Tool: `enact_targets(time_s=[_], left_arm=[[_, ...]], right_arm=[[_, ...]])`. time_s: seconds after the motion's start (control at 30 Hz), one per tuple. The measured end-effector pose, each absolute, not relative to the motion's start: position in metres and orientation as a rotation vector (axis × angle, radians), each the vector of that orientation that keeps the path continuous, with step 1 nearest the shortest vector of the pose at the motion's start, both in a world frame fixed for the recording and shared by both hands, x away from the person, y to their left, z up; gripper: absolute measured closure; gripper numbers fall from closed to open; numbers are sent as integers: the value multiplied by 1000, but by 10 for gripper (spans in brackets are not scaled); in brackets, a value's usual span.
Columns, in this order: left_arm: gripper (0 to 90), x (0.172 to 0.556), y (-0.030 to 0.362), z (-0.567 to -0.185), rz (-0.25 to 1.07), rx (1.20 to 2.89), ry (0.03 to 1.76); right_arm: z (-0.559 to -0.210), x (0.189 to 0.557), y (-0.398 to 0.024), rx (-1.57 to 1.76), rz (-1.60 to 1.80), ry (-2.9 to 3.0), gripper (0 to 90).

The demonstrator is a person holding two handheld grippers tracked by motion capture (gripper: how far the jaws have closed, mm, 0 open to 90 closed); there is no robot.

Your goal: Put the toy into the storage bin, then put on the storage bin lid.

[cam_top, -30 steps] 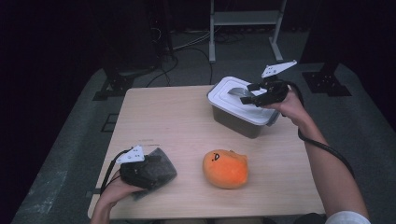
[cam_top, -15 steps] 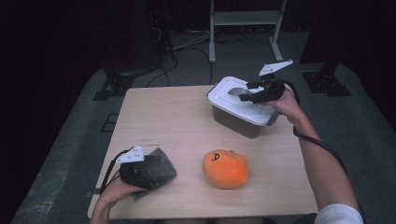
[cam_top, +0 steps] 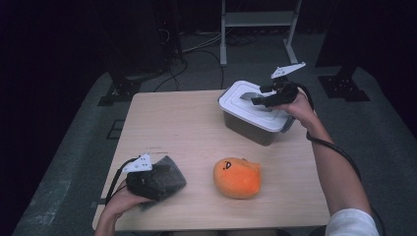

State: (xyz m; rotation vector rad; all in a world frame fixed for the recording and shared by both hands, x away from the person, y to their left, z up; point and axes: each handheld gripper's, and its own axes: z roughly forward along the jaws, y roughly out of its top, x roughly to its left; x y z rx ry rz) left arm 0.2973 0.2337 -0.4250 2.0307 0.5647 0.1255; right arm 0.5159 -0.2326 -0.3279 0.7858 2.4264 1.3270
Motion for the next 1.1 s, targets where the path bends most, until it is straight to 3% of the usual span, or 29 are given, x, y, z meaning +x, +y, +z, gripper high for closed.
enact_targets(time_s=[0.5,0.73,1.1], left_arm=[[151,296,235,-425,125,2026,571],[151,295,236,-426,118,2023,573],[151,296,237,-425,119,2015,571]], right_arm=[[-340,527,-225,789,1259,2428,463],[-342,526,-225,785,1249,2426,647],[-332,518,-226,752,1250,2440,653]])
